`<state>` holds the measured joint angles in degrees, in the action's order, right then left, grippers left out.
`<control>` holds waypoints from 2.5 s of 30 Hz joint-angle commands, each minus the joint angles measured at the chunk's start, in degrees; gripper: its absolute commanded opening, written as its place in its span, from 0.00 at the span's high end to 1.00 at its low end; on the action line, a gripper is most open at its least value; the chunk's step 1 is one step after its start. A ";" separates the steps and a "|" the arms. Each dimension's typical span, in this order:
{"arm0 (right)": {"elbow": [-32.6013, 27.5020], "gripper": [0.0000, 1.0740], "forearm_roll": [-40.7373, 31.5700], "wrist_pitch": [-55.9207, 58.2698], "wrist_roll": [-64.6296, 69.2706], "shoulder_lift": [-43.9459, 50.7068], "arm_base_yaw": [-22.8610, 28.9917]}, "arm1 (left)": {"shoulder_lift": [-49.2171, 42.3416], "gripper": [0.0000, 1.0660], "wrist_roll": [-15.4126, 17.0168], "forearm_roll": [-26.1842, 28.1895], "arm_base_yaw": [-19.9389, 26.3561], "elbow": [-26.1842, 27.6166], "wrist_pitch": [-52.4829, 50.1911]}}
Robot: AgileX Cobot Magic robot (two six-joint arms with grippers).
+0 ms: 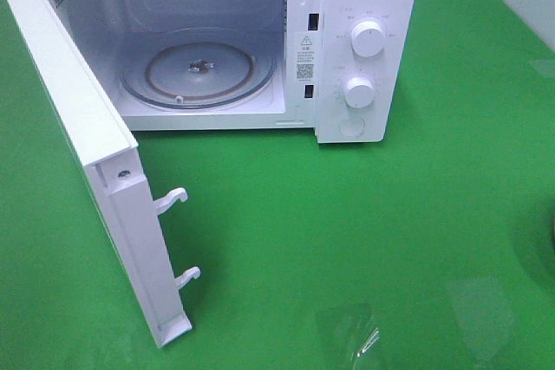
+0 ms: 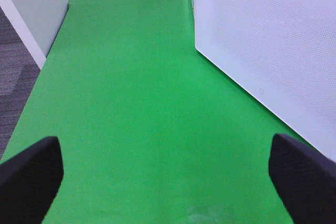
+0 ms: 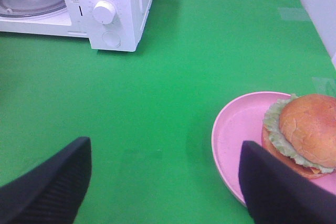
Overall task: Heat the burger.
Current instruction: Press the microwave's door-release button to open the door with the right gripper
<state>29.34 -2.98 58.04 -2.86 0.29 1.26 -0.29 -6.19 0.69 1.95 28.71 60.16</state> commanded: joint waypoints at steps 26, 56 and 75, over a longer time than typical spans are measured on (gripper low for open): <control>-0.29 0.29 -0.23 -0.57 -0.46 1.38 -0.46 | 11.80 0.57 0.29 3.50 -0.06 2.23 -16.21; -0.29 0.29 -0.23 -0.57 -0.46 1.38 -0.46 | 60.33 1.00 -1.20 1.72 -0.06 -12.26 -91.79; -0.29 0.29 -0.23 -0.57 -0.46 1.38 -0.46 | 84.45 1.00 11.06 -17.42 -0.34 -7.96 -103.53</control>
<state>29.34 -3.04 58.04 -2.86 0.29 1.26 83.02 2.81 -13.98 1.95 19.19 -41.54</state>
